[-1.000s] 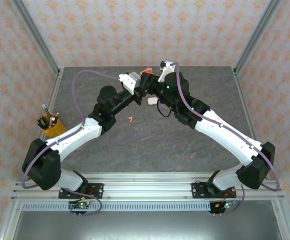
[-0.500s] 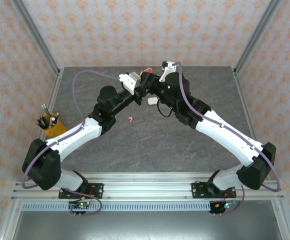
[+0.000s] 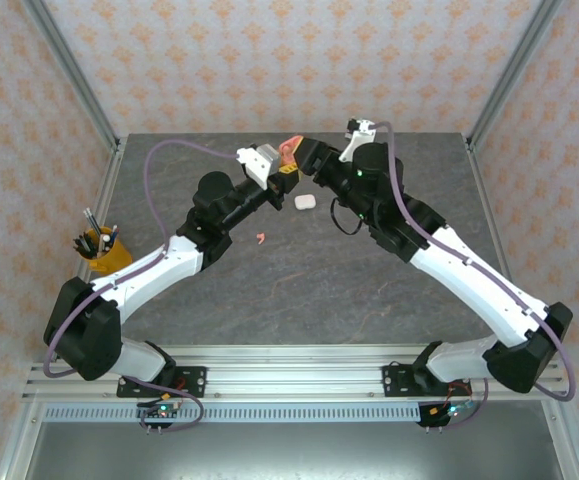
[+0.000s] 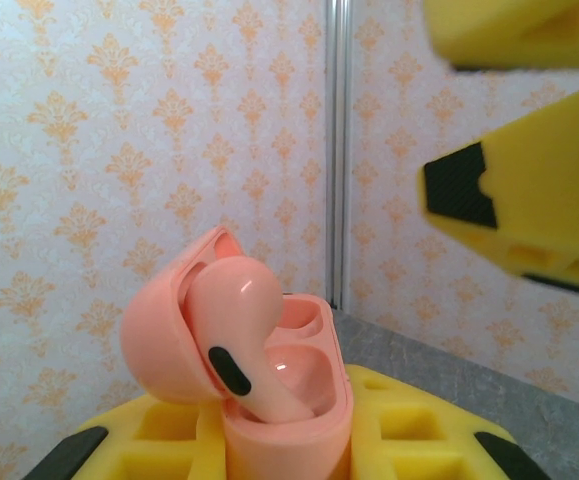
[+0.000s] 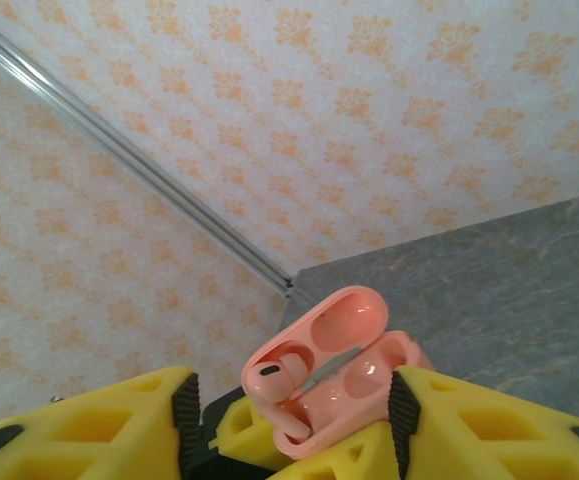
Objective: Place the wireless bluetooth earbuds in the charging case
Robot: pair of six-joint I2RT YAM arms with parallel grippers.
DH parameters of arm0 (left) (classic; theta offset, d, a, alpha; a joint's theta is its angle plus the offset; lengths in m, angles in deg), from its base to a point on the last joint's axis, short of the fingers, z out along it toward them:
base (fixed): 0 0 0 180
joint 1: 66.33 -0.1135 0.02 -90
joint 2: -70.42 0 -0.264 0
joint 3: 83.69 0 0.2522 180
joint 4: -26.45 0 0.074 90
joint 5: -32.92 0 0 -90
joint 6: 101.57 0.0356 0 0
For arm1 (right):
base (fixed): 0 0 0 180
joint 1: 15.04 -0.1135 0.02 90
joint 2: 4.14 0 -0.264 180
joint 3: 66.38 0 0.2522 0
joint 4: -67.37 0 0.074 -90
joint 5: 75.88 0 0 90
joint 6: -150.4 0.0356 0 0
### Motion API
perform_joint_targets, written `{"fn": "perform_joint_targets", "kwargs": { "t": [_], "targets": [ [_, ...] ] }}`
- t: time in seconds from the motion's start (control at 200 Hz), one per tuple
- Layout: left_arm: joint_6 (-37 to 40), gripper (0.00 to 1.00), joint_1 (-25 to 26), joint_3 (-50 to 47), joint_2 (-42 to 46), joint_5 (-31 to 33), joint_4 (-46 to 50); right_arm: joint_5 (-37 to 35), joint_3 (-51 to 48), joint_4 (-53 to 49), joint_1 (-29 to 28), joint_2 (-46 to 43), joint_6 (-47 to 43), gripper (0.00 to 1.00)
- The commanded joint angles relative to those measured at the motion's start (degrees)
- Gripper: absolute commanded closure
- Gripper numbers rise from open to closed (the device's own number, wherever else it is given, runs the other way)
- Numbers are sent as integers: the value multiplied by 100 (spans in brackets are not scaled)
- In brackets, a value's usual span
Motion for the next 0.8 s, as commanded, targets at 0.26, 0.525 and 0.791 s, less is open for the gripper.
{"fn": "perform_joint_targets", "kwargs": {
  "t": [0.26,0.525,0.791],
  "targets": [
    [500,100,-48,-142,331,-876,143,-535,1652,-3092,18,371,-149,26],
    [818,100,-40,-190,475,-1327,495,-475,1397,-3597,13,132,-80,25],
    [1232,100,-37,-224,622,-1452,844,-120,1114,-3438,18,-50,174,26]
  ]
}}
